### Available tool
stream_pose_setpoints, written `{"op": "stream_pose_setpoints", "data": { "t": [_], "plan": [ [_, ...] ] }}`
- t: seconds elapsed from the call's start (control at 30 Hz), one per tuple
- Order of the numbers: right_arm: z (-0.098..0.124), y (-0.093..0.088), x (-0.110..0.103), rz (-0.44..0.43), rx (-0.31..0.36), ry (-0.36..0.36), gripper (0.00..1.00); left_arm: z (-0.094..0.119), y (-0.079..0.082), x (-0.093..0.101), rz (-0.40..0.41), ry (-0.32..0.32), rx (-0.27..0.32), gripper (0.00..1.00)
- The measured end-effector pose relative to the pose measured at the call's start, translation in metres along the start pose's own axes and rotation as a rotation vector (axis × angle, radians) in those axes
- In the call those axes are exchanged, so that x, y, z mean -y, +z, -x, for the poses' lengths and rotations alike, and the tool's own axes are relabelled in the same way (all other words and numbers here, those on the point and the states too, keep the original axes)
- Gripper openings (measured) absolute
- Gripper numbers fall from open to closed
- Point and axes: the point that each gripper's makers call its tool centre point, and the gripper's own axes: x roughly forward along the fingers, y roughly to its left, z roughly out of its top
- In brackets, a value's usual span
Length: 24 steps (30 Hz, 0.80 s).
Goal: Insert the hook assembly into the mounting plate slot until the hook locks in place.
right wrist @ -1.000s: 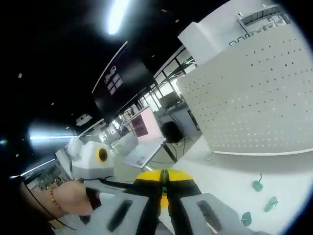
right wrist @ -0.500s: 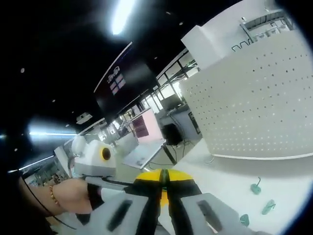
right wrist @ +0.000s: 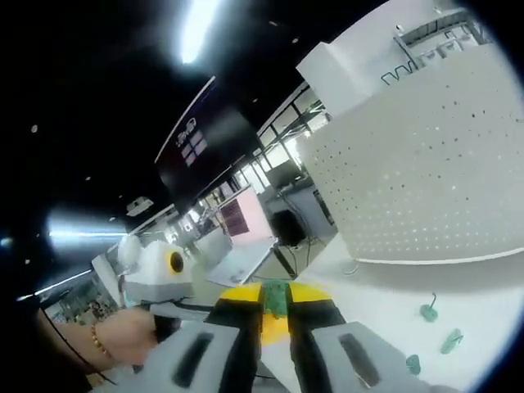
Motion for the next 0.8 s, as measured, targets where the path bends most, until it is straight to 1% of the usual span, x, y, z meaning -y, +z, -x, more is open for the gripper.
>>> {"op": "stream_pose_setpoints", "data": {
  "t": [0.03, 0.13, 0.27, 0.33, 0.37, 0.43, 0.47, 0.57, 0.8],
  "plan": [
    [0.004, 0.005, -0.002, 0.003, 0.009, 0.004, 0.08, 0.001, 0.001, -0.002, -0.023, 0.015, 0.003, 0.01],
    [0.010, 0.013, 0.000, -0.009, 0.021, 0.003, 0.09, 0.003, 0.005, -0.003, -0.046, 0.034, 0.022, 0.01],
    [0.011, 0.012, 0.005, -0.028, 0.011, 0.000, 0.10, 0.004, 0.013, -0.003, -0.055, 0.055, 0.050, 0.01],
    [0.011, 0.009, 0.006, -0.031, 0.003, -0.003, 0.10, 0.003, 0.013, -0.004, -0.117, 0.070, 0.037, 0.01],
    [0.010, 0.006, 0.007, -0.038, -0.007, -0.003, 0.10, 0.002, 0.013, -0.002, -0.148, 0.071, 0.029, 0.01],
    [0.008, 0.002, 0.006, -0.055, -0.018, 0.004, 0.10, 0.001, 0.014, 0.003, -0.150, 0.059, 0.038, 0.01],
    [0.006, -0.002, 0.004, -0.066, -0.034, 0.012, 0.10, 0.001, 0.016, 0.004, -0.144, 0.052, 0.046, 0.01],
    [0.003, -0.008, 0.001, -0.072, -0.047, 0.017, 0.10, 0.001, 0.016, 0.006, -0.147, 0.043, 0.057, 0.01],
    [0.000, -0.010, -0.001, -0.090, -0.048, 0.026, 0.09, 0.001, 0.018, 0.014, -0.178, 0.022, 0.077, 0.01]
  ]
}}
